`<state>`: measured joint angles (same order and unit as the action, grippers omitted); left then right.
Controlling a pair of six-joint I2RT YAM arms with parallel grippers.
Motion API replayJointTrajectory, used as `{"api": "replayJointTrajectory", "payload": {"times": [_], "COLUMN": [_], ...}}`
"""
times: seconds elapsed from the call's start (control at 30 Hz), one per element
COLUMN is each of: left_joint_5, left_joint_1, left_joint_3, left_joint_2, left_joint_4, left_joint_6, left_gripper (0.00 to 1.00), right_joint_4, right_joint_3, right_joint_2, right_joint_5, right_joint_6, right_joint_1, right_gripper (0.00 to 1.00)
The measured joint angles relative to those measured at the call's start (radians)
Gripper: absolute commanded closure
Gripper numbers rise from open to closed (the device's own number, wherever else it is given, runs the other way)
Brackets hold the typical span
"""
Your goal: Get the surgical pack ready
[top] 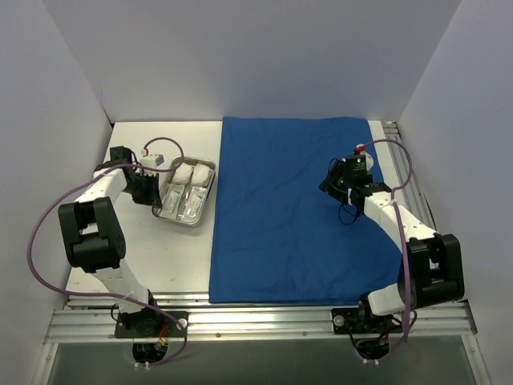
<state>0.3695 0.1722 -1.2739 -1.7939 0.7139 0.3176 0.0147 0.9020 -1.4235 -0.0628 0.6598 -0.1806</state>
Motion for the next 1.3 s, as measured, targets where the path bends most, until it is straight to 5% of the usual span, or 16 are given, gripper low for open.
{"api": "replayJointTrajectory", "payload": {"times": [0.43, 0.73, 1.13, 1.2, 1.3], "left_joint_5": [0.041, -0.010, -0.045, -0.053, -0.060], "left_joint_1": [-0.046, -0.272, -0.527, -0.543, -0.566], "left_joint_3": [-0.031, -0.133, -0.445, -0.480, -0.510], "left_joint_2": [-0.004, -0.048, -0.364, -0.381, -0.403], "left_joint_4": [0.044, 0.063, 0.143, 0.153, 0.158], "left_joint_6": [0.002, 0.008, 0.046, 0.045, 0.053], "left_gripper": [0.98, 0.98, 0.98, 0.90, 0.61], "right_joint_4": [0.016, -0.007, -0.034, -0.049, -0.057], "right_joint_3": [-0.080, -0.106, -0.145, -0.141, -0.103], "right_joint_2": [-0.020, -0.019, 0.031, 0.035, 0.006], "right_joint_5": [-0.019, -0.077, -0.165, -0.179, -0.196], "right_joint_6": [-0.047, -0.087, -0.119, -0.135, -0.166], "right_joint_1": [0.143, 0.378, 0.346, 0.306, 0.198], "right_gripper": [0.52, 0.53, 0.58, 0.58, 0.59]}}
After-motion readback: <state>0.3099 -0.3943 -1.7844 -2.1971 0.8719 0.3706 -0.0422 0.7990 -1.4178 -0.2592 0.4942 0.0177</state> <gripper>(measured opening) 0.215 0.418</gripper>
